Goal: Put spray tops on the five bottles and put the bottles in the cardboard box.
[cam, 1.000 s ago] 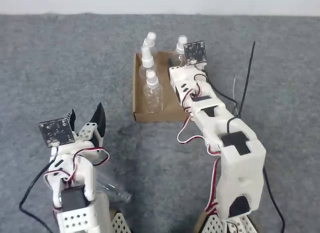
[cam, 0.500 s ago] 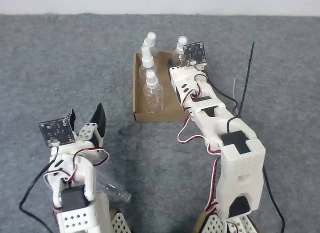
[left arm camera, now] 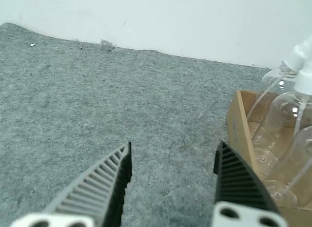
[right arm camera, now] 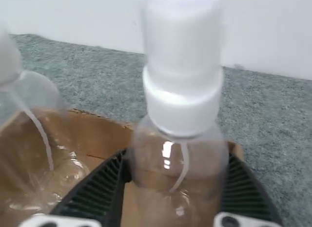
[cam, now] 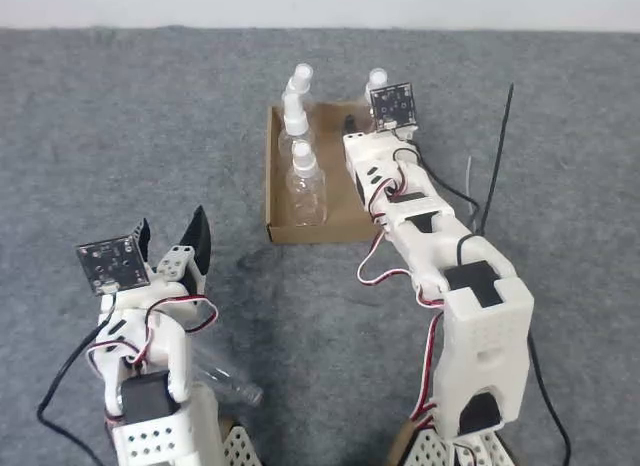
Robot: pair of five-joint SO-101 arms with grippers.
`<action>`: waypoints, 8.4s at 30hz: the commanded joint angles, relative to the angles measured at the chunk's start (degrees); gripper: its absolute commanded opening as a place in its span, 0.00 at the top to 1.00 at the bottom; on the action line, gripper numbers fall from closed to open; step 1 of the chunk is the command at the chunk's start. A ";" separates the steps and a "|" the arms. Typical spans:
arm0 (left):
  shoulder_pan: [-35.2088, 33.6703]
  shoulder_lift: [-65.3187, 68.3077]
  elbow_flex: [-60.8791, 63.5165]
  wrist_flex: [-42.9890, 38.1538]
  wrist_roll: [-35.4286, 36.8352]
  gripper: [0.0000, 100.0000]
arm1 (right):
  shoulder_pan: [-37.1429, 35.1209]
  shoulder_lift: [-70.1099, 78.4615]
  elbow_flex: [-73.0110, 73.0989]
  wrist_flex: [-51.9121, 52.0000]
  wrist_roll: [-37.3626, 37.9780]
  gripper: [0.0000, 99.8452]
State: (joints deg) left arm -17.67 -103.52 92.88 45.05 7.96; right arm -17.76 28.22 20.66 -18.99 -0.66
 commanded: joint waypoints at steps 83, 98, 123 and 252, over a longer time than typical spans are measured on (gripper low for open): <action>-0.35 0.09 -0.48 -1.93 -0.53 0.74 | 0.75 -19.65 12.31 5.58 0.62 0.60; -0.35 0.09 -0.48 -1.93 -0.53 0.74 | 1.19 -21.58 14.42 10.95 0.79 0.60; -0.35 0.09 -0.40 -1.93 -0.53 0.74 | 1.19 -41.45 14.24 42.95 1.05 0.60; -0.18 0.09 -0.31 -1.93 -0.62 0.74 | 31.25 -50.51 8.79 103.08 34.73 0.99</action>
State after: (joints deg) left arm -17.67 -103.52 92.88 45.05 7.78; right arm 13.27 -16.44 31.38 80.88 33.36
